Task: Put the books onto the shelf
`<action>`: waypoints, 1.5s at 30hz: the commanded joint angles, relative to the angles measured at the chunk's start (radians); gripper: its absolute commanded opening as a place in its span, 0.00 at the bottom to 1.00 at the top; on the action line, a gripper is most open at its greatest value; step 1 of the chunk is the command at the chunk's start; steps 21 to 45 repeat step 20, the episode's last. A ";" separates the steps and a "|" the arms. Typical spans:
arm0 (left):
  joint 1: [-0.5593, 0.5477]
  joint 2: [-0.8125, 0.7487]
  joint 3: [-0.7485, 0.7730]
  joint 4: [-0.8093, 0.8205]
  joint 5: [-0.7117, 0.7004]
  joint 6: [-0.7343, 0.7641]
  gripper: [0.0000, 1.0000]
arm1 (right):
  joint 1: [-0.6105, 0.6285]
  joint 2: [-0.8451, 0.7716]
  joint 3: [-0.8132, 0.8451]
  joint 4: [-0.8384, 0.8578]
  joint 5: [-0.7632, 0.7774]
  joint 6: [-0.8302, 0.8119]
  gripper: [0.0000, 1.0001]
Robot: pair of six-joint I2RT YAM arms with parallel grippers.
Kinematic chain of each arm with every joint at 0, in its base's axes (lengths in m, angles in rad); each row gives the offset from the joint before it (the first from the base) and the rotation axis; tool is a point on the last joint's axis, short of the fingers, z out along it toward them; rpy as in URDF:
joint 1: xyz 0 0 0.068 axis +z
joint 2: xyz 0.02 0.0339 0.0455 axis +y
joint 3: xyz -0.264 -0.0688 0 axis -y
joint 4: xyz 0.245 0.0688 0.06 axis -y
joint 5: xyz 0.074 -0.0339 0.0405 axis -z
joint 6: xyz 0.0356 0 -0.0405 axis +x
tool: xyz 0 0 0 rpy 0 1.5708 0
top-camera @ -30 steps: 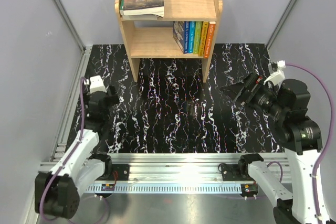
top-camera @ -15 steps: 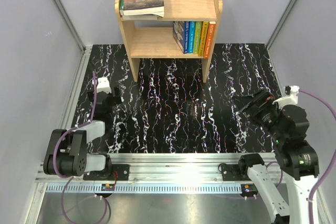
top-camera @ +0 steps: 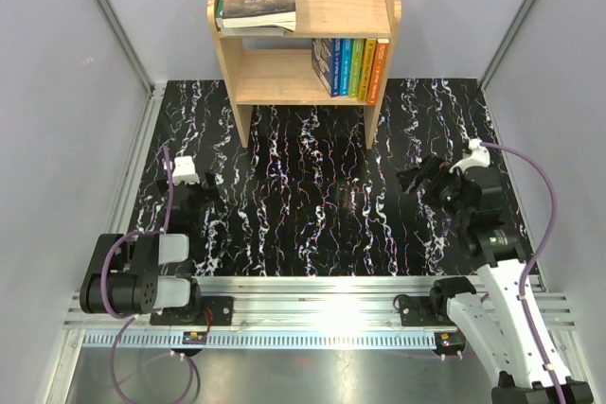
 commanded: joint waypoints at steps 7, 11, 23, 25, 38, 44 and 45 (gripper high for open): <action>0.006 0.004 0.054 0.138 0.056 -0.004 0.99 | 0.005 0.056 -0.073 0.375 -0.030 -0.028 1.00; 0.006 0.001 0.051 0.139 0.056 -0.004 0.99 | 0.006 0.133 -0.002 0.197 0.067 0.181 1.00; 0.006 0.000 0.054 0.130 0.054 -0.004 0.99 | 0.006 -0.017 -0.124 0.318 0.050 0.123 1.00; 0.006 0.000 0.054 0.130 0.054 -0.004 0.99 | 0.006 -0.017 -0.124 0.318 0.050 0.123 1.00; 0.006 0.000 0.054 0.130 0.054 -0.004 0.99 | 0.006 -0.017 -0.124 0.318 0.050 0.123 1.00; 0.006 0.000 0.054 0.130 0.054 -0.004 0.99 | 0.006 -0.017 -0.124 0.318 0.050 0.123 1.00; 0.006 0.000 0.054 0.130 0.054 -0.004 0.99 | 0.006 -0.017 -0.124 0.318 0.050 0.123 1.00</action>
